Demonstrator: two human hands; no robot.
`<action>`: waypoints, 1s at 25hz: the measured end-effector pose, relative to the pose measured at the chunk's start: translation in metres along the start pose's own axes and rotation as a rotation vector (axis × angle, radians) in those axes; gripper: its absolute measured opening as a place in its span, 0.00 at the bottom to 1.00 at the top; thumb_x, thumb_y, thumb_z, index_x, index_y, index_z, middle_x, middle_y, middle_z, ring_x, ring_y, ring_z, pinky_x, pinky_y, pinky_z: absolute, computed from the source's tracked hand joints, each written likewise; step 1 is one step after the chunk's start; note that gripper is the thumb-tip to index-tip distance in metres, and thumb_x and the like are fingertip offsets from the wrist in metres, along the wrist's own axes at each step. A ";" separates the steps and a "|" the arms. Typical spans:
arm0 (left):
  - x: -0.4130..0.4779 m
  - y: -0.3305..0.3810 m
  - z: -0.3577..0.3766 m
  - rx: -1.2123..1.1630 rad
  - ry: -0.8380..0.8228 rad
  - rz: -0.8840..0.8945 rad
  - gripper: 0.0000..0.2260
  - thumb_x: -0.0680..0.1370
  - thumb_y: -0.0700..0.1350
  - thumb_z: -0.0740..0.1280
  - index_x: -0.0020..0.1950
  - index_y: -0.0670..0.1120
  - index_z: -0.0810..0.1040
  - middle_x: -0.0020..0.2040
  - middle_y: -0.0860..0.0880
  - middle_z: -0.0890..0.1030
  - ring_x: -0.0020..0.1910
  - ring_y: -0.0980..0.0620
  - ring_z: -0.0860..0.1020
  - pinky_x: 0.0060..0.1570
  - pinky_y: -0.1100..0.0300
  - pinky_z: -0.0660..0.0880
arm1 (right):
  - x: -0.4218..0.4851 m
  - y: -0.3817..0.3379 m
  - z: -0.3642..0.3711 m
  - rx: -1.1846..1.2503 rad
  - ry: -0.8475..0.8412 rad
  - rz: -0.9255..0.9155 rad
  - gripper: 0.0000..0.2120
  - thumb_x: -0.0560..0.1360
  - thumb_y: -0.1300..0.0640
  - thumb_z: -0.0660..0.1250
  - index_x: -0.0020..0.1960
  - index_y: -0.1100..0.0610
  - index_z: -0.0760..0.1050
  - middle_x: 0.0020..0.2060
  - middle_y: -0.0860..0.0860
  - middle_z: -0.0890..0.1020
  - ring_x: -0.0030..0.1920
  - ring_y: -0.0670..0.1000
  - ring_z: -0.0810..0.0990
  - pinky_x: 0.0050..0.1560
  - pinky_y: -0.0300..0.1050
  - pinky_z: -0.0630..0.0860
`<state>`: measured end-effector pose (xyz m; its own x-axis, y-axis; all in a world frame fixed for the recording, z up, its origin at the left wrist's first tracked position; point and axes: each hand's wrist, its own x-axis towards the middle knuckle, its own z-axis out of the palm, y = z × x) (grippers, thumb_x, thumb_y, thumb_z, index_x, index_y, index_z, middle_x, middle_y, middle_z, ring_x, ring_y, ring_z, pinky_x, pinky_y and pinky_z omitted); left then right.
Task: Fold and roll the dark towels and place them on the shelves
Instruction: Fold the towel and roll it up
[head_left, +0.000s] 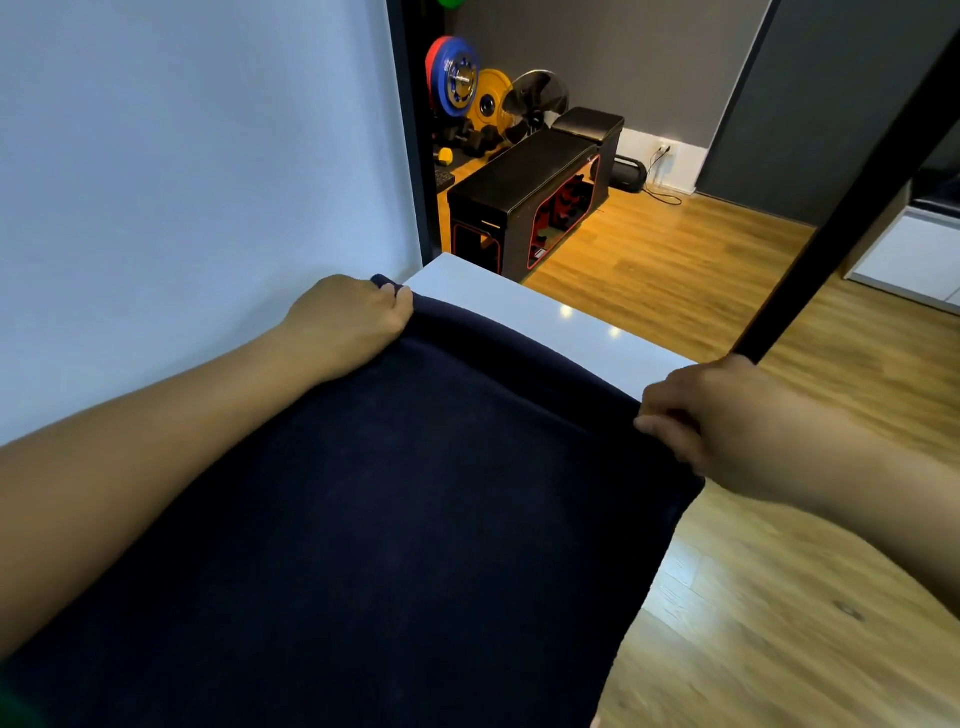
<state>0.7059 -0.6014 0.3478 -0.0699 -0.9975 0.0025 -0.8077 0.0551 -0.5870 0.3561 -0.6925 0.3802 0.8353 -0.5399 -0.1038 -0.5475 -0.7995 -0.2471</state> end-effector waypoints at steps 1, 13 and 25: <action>-0.006 0.003 0.000 0.000 -0.078 -0.068 0.13 0.80 0.38 0.59 0.65 0.40 0.68 0.43 0.44 0.76 0.34 0.45 0.70 0.29 0.55 0.61 | 0.006 0.001 -0.004 0.198 -0.002 0.097 0.13 0.78 0.47 0.62 0.39 0.53 0.74 0.29 0.49 0.81 0.31 0.49 0.82 0.36 0.46 0.80; 0.048 -0.015 -0.045 -0.278 -0.340 -0.003 0.25 0.76 0.38 0.64 0.71 0.57 0.71 0.62 0.48 0.76 0.59 0.44 0.76 0.54 0.52 0.75 | 0.028 0.009 -0.005 0.104 -0.172 0.198 0.09 0.72 0.41 0.71 0.48 0.44 0.76 0.43 0.42 0.81 0.41 0.40 0.78 0.38 0.37 0.72; 0.012 0.001 0.000 -0.344 0.241 -0.125 0.06 0.69 0.31 0.67 0.44 0.39 0.76 0.39 0.42 0.74 0.31 0.39 0.71 0.28 0.57 0.58 | 0.017 -0.014 0.014 -0.161 0.140 0.092 0.11 0.71 0.49 0.67 0.40 0.51 0.66 0.36 0.46 0.75 0.39 0.54 0.76 0.36 0.47 0.72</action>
<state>0.7045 -0.6135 0.3473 -0.0608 -0.9610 0.2698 -0.9637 -0.0138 -0.2665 0.3791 -0.6865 0.3683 0.7725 -0.6347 0.0189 -0.6313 -0.7709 -0.0849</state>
